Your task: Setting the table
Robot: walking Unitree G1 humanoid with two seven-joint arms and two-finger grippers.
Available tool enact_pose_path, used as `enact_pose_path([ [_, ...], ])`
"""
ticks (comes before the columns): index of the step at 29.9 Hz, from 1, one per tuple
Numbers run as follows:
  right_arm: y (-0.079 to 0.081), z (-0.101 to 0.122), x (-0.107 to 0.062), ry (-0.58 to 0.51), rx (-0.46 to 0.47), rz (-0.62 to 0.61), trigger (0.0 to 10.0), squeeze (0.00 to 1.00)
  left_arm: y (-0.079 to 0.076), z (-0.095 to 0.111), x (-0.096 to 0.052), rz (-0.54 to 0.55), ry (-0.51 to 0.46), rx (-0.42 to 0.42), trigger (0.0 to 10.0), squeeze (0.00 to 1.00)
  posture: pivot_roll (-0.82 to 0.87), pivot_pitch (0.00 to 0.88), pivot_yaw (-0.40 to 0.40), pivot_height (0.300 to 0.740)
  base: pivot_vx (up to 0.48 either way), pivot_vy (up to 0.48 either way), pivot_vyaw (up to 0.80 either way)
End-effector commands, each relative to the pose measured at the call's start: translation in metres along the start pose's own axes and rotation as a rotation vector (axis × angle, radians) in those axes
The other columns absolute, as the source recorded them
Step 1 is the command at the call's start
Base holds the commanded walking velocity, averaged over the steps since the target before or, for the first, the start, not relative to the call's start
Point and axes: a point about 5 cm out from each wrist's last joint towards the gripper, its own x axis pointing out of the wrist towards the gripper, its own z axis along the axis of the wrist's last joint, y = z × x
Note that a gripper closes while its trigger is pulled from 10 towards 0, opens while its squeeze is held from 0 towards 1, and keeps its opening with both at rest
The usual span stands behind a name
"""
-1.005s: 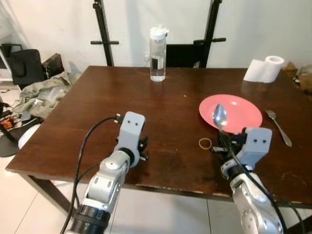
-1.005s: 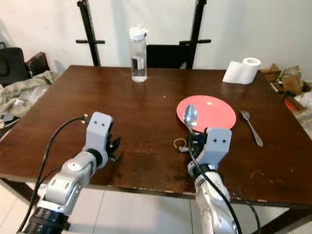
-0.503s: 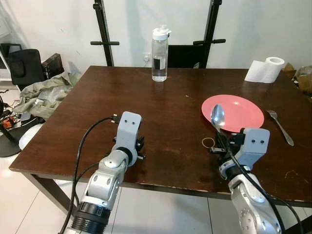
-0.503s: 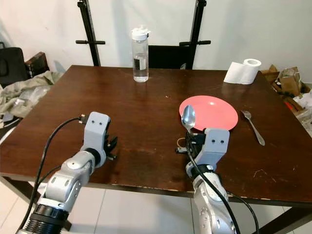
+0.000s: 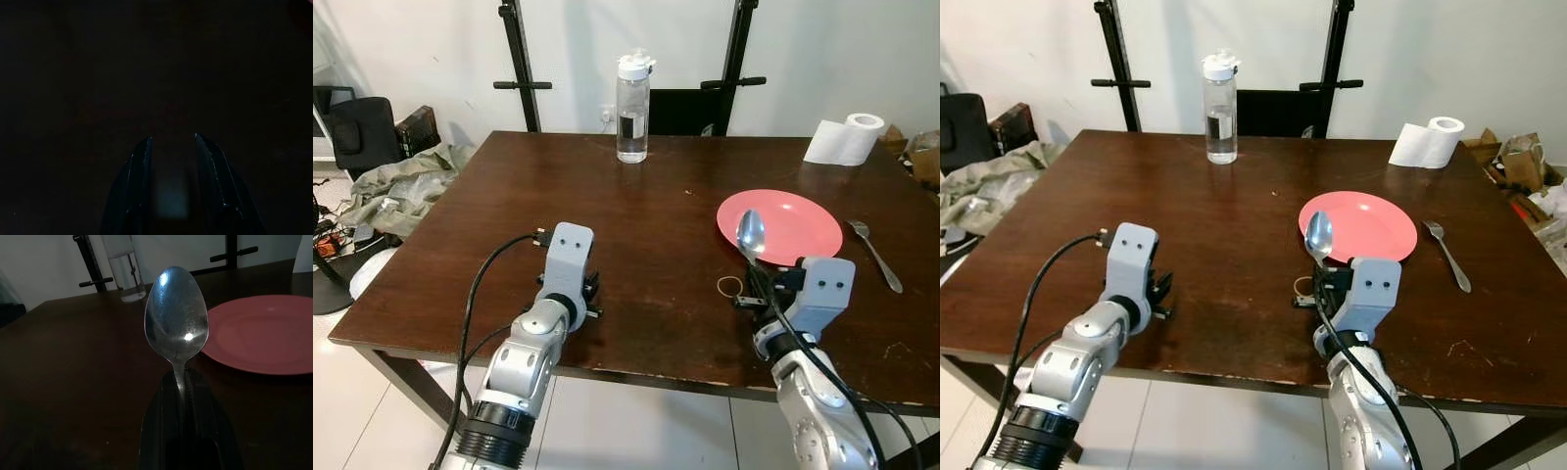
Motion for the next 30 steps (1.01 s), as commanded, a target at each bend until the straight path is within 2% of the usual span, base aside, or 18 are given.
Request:
enact_pose_path([
  [1,-0.0015,-0.0015,-0.0027,0.008,0.008,-0.008,10.0,0.0,-0.0015,-0.0046,0.0007,-0.001,0.029,-0.006,10.0,0.0,0.0,0.108,0.134,0.74,0.0,0.0,0.0],
  [15,-0.0023,-0.0017,-0.0031,0.011,0.006,-0.01,10.0,0.0,0.0028,-0.0034,0.0015,0.033,0.029,-0.048,10.0,0.0,0.0,0.111,0.133,0.74,0.0,0.0,0.0],
  [25,-0.0027,0.0,-0.0019,0.005,0.004,-0.014,10.0,0.0,0.0028,-0.0031,0.0018,0.033,0.028,-0.045,10.0,0.0,0.0,0.11,0.134,0.74,0.0,0.0,0.0],
  [27,-0.0016,0.0029,0.0018,-0.001,-0.047,-0.007,10.0,0.0,0.004,-0.0039,0.0008,0.029,0.029,-0.029,10.0,0.0,0.01,0.108,0.134,0.74,0.0,0.0,0.0],
  [30,-0.002,0.0017,0.0032,0.009,-0.067,-0.012,10.0,0.0,0.0048,-0.0039,0.0,0.025,0.025,-0.013,10.0,0.0,0.01,0.108,0.133,0.74,0.0,0.0,0.0],
])
